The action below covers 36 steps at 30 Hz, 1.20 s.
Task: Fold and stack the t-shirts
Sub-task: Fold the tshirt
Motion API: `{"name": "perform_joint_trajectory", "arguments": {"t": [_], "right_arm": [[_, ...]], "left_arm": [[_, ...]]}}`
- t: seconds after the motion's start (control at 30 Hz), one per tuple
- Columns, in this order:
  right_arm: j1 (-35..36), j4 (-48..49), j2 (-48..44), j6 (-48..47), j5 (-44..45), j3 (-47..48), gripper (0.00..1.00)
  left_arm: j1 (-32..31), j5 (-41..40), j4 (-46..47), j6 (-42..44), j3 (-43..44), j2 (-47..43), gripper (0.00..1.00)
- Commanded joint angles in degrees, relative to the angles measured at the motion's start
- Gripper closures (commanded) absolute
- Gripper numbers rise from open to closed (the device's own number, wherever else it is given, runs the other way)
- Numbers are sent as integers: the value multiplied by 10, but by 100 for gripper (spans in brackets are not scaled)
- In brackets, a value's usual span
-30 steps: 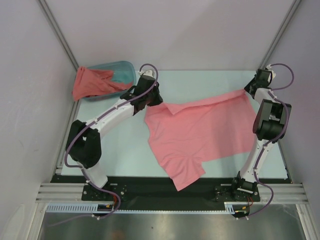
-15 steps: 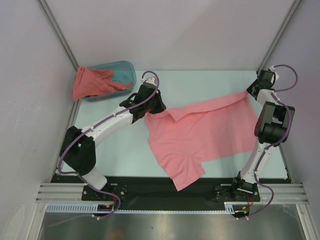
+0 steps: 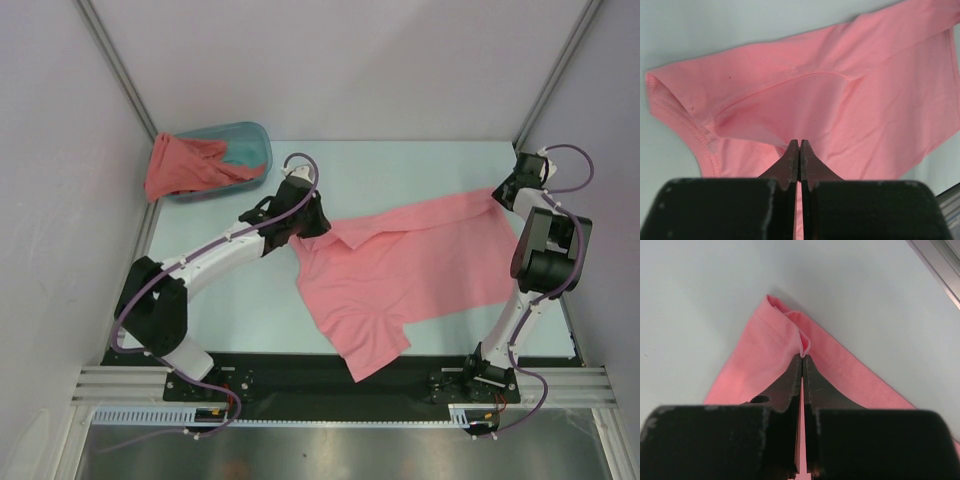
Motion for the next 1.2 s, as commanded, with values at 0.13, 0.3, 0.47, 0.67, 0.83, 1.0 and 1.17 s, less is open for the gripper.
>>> {"name": "perform_joint_trajectory", "arguments": {"t": [0.13, 0.3, 0.47, 0.67, 0.83, 1.0, 1.17], "right_arm": [[-6, 7, -24, 1, 26, -1, 100], [-7, 4, -27, 3, 36, -4, 100], [-7, 4, -24, 2, 38, -3, 100], [-7, 2, -22, 2, 41, -2, 100], [-7, -5, -22, 4, 47, -4, 100], [-7, -67, -26, -7, 121, 2, 82], [-7, -30, -64, -31, 147, -33, 47]], "left_arm": [[0, -1, 24, 4, -25, -43, 100], [-1, 16, 34, -1, -41, -41, 100], [-1, 21, 45, -1, -55, -42, 100], [0, 36, 50, 4, -59, -41, 100], [0, 40, 53, 6, -65, -40, 100], [1, 83, 75, 40, -88, -55, 89], [23, 48, 66, 64, -156, -152, 28]]}}
